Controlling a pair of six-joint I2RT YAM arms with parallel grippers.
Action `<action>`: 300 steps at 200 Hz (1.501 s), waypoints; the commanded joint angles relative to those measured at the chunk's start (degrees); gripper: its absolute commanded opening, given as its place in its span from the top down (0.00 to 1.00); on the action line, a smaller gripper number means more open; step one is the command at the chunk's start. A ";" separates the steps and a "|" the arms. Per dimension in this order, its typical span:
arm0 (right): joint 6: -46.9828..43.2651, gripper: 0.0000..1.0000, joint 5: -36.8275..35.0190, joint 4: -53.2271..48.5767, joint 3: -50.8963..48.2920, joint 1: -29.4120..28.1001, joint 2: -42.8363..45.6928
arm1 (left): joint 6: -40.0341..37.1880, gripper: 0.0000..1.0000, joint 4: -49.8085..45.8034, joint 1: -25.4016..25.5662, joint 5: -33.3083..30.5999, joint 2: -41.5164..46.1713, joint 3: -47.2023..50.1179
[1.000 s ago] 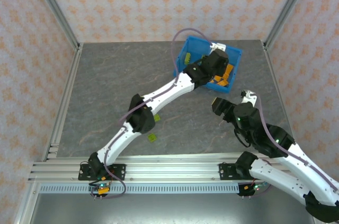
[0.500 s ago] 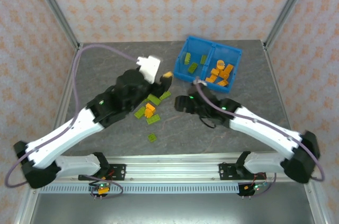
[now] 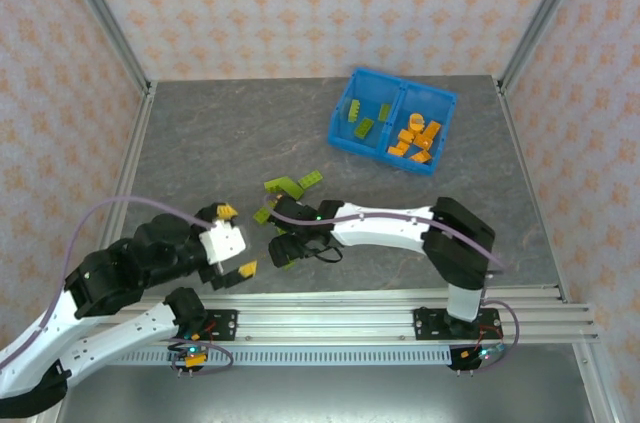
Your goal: Sort the legos into containers by color
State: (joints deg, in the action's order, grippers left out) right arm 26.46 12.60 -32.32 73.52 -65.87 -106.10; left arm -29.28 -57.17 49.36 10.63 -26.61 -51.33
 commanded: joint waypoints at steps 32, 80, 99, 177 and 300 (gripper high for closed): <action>-4.35 0.23 0.70 -9.34 9.61 -2.13 -7.80 | -14.18 0.00 -12.64 -0.12 9.99 3.47 6.74; -2.49 0.48 -3.15 -10.71 12.19 -2.11 -11.85 | -15.54 0.00 -11.39 -0.12 9.06 4.48 8.57; -1.62 0.55 -4.11 -11.22 12.27 -2.16 -12.63 | -15.26 0.00 -11.26 -0.16 8.89 5.10 8.79; 3.79 0.72 -7.84 -3.36 4.46 -0.44 -0.40 | -13.53 0.00 -3.42 -0.14 10.17 7.09 9.55; -5.38 0.74 -14.41 2.13 12.03 30.03 10.01 | 4.18 0.00 31.03 -4.83 -17.88 -22.11 -2.03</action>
State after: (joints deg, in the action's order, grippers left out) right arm 26.44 1.65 -30.11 78.19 -39.97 -90.30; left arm -34.96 -31.33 48.62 2.79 -41.76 -45.89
